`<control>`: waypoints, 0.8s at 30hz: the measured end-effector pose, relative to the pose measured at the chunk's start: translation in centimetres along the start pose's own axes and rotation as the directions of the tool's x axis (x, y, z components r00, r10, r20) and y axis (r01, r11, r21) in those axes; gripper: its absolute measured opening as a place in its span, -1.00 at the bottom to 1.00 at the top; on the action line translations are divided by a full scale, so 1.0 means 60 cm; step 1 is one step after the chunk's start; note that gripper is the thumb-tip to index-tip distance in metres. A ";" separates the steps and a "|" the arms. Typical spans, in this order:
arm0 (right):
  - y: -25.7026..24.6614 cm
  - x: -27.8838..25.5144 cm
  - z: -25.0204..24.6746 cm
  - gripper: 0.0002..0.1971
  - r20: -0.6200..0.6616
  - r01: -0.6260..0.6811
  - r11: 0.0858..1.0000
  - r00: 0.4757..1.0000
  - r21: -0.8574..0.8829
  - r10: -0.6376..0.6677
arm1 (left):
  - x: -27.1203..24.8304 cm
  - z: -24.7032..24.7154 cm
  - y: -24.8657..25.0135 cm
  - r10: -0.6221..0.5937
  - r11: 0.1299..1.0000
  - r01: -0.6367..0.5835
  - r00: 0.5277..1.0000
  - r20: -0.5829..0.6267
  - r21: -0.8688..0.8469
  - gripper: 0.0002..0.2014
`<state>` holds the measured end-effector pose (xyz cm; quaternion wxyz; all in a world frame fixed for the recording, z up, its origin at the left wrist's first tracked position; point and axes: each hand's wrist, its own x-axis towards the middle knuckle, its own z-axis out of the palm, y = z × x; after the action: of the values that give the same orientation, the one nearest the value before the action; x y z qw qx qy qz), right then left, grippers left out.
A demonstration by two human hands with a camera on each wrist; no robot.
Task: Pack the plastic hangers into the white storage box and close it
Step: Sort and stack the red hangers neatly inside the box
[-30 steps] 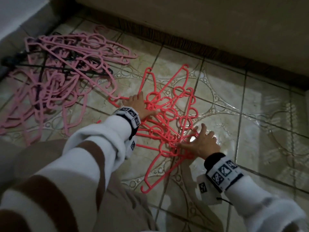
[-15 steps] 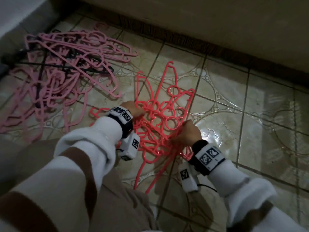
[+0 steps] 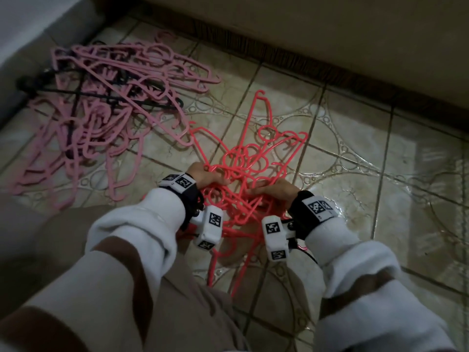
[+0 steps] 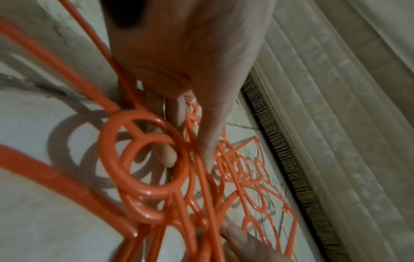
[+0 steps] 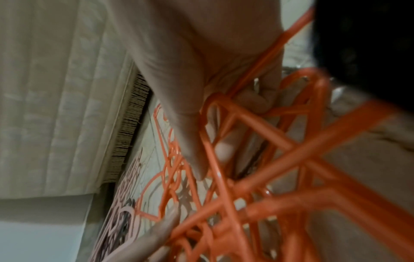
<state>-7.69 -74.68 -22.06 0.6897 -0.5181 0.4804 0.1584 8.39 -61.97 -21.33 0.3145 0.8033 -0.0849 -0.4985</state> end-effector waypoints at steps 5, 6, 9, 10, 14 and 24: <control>0.005 0.007 0.001 -0.77 -0.047 0.028 0.997 0.999 0.073 -0.024 | -0.005 0.008 -0.002 0.055 0.998 -0.055 0.998 -0.039 -0.012 -0.49; 0.005 0.007 0.000 -0.69 -0.046 0.033 0.995 0.999 0.089 -0.029 | -0.005 0.009 -0.002 0.059 0.998 -0.060 0.997 -0.045 -0.020 -0.51; 0.000 0.003 -0.006 -0.69 -0.019 0.062 0.993 0.998 0.105 -0.060 | -0.010 0.006 0.004 0.039 0.999 -0.041 0.998 -0.057 -0.033 -0.64; -0.003 0.001 -0.009 -0.71 -0.026 0.092 0.993 0.996 0.073 -0.090 | -0.012 0.004 0.007 0.035 0.997 -0.038 0.998 -0.048 -0.066 -0.65; -0.028 -0.003 -0.025 -0.61 -0.075 0.245 0.964 0.964 -0.108 -0.253 | -0.018 -0.003 0.025 0.041 0.984 -0.040 0.999 0.002 -0.176 -0.70; -0.090 -0.023 -0.054 -0.73 -0.091 0.400 0.902 0.904 -0.162 -0.418 | -0.033 -0.035 0.063 0.262 0.963 -0.260 0.965 0.012 -0.067 -0.49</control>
<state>-6.10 -79.33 -17.91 0.6387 -0.6630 0.3904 0.0106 9.89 -63.15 -17.00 0.4025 0.7693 -0.1769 -0.4635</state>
